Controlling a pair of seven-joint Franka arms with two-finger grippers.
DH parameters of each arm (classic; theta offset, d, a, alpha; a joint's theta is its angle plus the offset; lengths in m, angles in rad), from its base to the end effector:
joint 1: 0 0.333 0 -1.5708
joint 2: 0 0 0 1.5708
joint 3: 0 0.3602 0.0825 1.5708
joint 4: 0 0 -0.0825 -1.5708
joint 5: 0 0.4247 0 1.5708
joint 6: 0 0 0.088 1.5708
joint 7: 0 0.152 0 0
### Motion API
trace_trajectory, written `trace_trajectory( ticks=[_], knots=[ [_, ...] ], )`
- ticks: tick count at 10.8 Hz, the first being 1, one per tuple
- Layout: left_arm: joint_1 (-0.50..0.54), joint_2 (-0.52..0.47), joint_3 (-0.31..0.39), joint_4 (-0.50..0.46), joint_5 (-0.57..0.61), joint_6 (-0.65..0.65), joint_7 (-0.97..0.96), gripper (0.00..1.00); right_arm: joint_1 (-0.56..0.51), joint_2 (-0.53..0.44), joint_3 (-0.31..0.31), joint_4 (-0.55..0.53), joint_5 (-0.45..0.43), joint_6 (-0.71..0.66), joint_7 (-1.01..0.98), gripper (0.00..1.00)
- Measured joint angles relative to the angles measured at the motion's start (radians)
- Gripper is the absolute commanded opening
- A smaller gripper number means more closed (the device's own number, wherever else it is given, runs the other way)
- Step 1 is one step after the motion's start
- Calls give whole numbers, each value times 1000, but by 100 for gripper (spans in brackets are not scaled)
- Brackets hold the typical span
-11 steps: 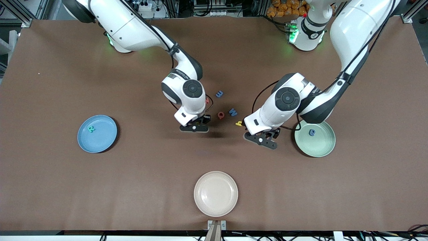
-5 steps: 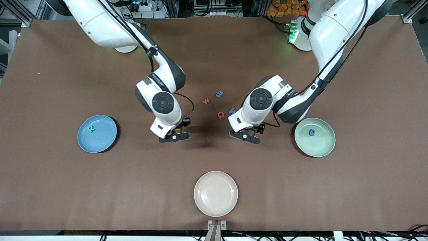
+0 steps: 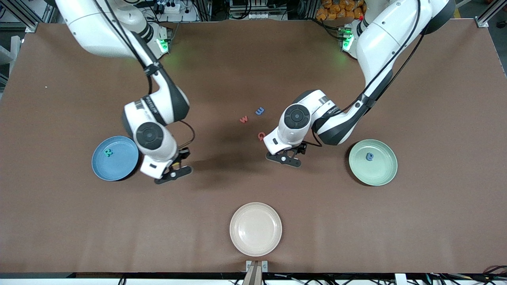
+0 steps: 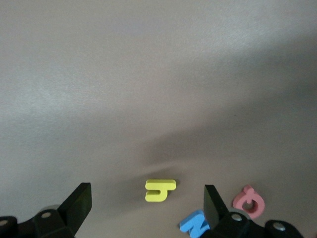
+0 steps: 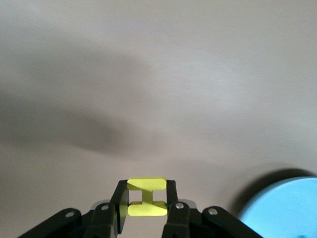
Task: Sort uppercase to blue plate, lowercase to green plate
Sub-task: 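Carry the H to the blue plate while the left gripper reaches the h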
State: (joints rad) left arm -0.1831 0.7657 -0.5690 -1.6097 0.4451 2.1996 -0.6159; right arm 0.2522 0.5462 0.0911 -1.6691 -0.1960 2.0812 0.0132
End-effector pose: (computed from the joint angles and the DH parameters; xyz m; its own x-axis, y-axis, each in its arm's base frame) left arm 0.5922 -0.4495 0.1879 0.9578 -0.2837 -0.0453 -0.2834 -0.9589 0.0128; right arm 0.6805 0.2189 0.2483 0.9051 0.4038 -0.1333 0.4185 -0.9014 0.1111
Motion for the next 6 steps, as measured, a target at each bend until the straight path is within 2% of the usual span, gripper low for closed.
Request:
trace_trajectory(
  ticks=[2,6],
  knots=[
    [-15,14,26,0,0,8,-10,100,-22,-10,-61,-10,21,0,-156,16],
    [-17,40,31,0,0,22,-42,100,-25,-35,-241,-77,148,-1,-504,16]
  ],
)
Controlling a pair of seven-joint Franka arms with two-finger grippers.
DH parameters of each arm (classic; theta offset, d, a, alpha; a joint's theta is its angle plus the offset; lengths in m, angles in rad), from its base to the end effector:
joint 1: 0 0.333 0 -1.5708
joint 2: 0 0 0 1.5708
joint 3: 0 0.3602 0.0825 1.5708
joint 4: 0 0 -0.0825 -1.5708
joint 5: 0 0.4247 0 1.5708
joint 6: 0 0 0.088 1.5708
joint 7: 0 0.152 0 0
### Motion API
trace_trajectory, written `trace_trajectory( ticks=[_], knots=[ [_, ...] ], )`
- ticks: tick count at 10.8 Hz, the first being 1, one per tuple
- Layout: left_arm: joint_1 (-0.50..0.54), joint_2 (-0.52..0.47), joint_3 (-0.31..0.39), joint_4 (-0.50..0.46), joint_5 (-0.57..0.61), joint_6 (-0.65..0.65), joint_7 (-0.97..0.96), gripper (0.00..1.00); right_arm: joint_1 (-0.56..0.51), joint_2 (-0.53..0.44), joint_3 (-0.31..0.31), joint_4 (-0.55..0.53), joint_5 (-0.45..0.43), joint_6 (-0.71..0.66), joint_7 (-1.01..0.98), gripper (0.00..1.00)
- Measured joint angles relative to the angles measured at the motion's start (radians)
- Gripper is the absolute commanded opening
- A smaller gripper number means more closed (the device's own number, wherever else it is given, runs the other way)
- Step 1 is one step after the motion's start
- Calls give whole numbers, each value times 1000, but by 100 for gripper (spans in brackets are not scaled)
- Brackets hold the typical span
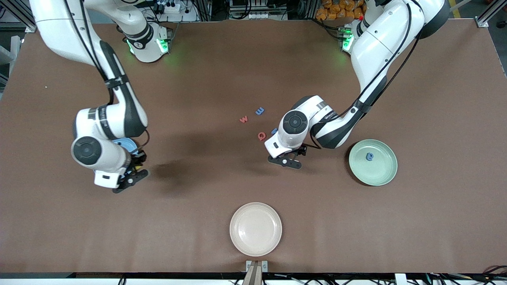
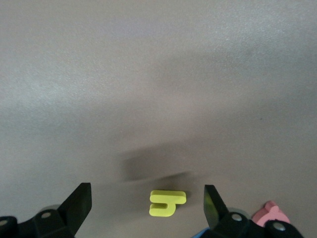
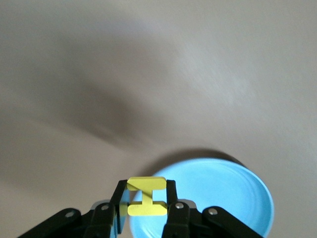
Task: Sort uppercase to blue plate, lowercase to green plate
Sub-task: 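Carry the H to the blue plate while the left gripper reaches the h, then release the H on the blue plate while the left gripper grasps the h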
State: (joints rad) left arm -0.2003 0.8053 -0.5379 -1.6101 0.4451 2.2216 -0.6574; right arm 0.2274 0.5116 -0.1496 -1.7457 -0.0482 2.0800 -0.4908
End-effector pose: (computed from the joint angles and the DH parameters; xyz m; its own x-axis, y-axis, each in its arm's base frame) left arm 0.5908 -0.4445 0.1560 0.9689 -0.2376 -0.0694 -0.2379 -0.9713 0.0043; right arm 0.6872 0.0555 0.2401 0.8041 0.5581 -0.2048 0.5728 -0.8196 0.0155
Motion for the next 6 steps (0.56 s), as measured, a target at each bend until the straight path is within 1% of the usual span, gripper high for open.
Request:
trace_trajectory(
  ticks=[1,6],
  knots=[
    [-1,6,0,0,0,3,-18,100,-2,-7,-28,-28,7,-1,-41,16],
    [-11,11,9,-22,36,3,-73,100,-2,-17,-114,-165,8,11,-132,18]
  ],
)
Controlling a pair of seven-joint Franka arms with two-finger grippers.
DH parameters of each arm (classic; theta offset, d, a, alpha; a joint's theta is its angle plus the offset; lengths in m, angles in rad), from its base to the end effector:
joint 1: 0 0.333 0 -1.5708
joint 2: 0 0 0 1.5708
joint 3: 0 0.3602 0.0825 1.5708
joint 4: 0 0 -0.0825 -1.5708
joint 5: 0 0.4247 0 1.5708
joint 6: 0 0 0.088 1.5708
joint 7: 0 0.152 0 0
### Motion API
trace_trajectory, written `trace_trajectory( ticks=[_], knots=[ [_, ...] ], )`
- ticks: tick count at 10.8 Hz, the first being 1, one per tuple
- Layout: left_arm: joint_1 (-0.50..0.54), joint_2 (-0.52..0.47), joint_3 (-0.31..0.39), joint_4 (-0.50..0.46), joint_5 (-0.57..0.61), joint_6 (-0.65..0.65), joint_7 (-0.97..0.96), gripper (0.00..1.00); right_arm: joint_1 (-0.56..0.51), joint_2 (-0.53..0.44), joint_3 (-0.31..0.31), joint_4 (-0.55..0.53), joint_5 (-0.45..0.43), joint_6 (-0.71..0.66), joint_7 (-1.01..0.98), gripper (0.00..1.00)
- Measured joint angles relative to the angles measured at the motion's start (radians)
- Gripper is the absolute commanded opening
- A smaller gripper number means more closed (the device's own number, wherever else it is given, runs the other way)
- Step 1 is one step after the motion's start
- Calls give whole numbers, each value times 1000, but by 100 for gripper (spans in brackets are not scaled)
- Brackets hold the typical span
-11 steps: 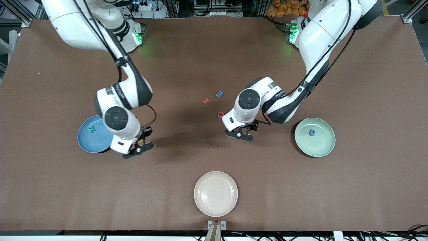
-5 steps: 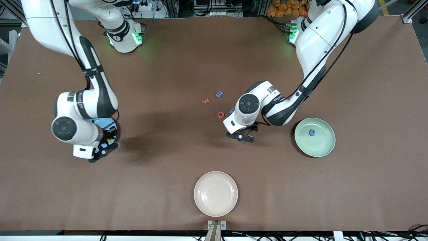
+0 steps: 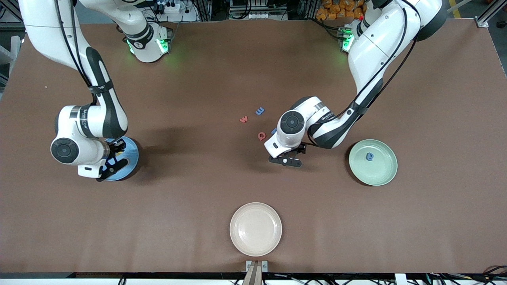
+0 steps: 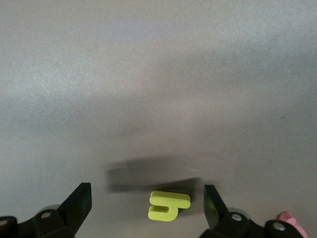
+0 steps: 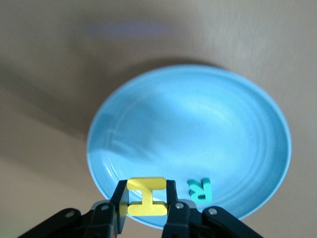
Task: Sort uppercase to blue plate, lowercase to green plate
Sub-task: 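Release the H on the blue plate while the left gripper grasps the h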
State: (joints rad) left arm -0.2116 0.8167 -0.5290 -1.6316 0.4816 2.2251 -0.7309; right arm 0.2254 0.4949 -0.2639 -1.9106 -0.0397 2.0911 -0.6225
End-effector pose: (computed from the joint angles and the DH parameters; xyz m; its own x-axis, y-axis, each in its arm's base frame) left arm 0.5799 -0.4429 0.1380 0.9768 -0.1995 -0.0775 -0.2025 -0.9787 -0.0330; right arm 0.6287 -0.0264 0.1904 0.7635 0.5562 -0.3281 0.5739 -0.8174 -0.0501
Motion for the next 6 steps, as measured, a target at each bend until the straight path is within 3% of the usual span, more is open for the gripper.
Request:
trace_trajectory(
  ticks=[3,5,6],
  knots=[
    [-6,1,0,-13,2,0,-16,100,-7,0,-17,-91,0,105,-5,19],
    [-8,1,1,-15,2,0,-20,100,-11,1,-18,-151,0,183,-5,26],
    [-8,1,1,-16,2,0,-20,100,-12,1,-18,-163,0,191,-5,37]
  ],
)
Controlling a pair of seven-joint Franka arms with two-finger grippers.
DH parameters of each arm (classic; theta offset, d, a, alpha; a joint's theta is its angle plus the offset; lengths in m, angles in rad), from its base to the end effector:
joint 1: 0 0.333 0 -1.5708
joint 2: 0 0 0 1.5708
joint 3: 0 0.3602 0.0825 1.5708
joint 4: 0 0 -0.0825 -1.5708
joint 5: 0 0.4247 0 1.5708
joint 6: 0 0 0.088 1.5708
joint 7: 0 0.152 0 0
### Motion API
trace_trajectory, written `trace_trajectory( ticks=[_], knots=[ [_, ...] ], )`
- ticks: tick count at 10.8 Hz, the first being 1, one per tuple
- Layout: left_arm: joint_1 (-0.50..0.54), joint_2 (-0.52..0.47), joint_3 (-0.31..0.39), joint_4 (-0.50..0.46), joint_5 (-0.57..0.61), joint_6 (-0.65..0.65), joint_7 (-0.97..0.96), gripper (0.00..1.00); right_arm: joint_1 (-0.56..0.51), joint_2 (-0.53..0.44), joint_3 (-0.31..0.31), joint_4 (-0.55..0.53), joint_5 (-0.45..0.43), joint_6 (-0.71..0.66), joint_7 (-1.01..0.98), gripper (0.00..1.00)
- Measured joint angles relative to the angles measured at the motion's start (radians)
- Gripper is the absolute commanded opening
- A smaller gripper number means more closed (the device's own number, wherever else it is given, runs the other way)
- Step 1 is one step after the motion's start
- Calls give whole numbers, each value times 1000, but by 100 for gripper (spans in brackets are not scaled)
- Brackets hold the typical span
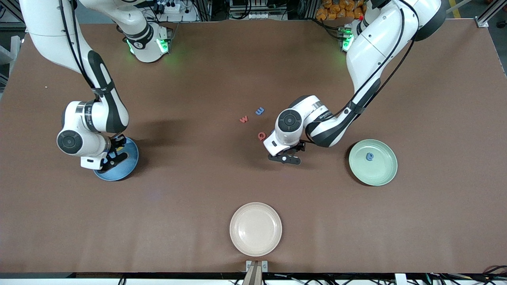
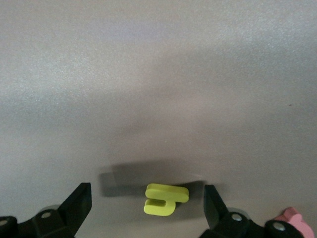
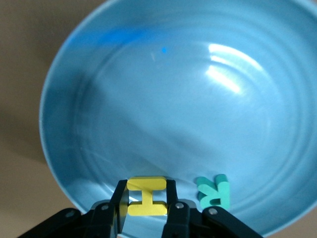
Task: Sort uppercase to blue plate, lowercase to green plate
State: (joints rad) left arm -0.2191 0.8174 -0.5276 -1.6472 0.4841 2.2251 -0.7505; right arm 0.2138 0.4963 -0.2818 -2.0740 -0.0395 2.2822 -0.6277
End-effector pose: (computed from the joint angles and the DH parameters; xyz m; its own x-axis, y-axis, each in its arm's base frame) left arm 0.5704 -0.4448 0.1311 0.9771 -0.1931 -0.0895 -0.1974 -0.9794 -0.0425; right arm 0.5863 -0.0491 0.1389 0.7799 0.5445 -0.3085 0.5632 -0.8256 -0.0336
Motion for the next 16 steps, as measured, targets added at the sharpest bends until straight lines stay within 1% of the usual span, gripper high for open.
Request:
trace_trajectory(
  ticks=[1,2,3,5,8,10,11,12,13,15,16],
  knots=[
    [0,0,0,0,0,0,0,100,0,-1,-1,-1,0,0,0,38],
    [0,0,1,-1,0,0,0,99,0,-1,-1,-2,0,0,0,70],
    [0,0,1,-2,0,0,0,96,0,0,-1,-4,0,0,0,82],
    [0,0,2,-4,0,0,0,89,0,0,-1,-7,1,0,1,85],
    [0,0,3,-4,0,0,-1,87,0,0,-1,1,3,-13,4,85],
    [0,0,3,-5,0,0,-1,85,0,0,-1,34,5,-67,25,85],
    [0,0,3,-5,0,0,-2,81,0,-1,-1,56,7,-95,30,85],
    [0,0,3,-5,0,0,-2,74,0,-1,0,77,9,-113,30,85],
    [0,0,3,-5,0,0,-3,61,0,-1,0,94,12,-120,30,85],
    [0,0,2,-5,0,6,-3,52,0,-1,2,128,14,-164,40,85],
    [-1,0,-1,-4,0,10,-4,45,1,-2,4,150,14,-202,55,85]
  ],
)
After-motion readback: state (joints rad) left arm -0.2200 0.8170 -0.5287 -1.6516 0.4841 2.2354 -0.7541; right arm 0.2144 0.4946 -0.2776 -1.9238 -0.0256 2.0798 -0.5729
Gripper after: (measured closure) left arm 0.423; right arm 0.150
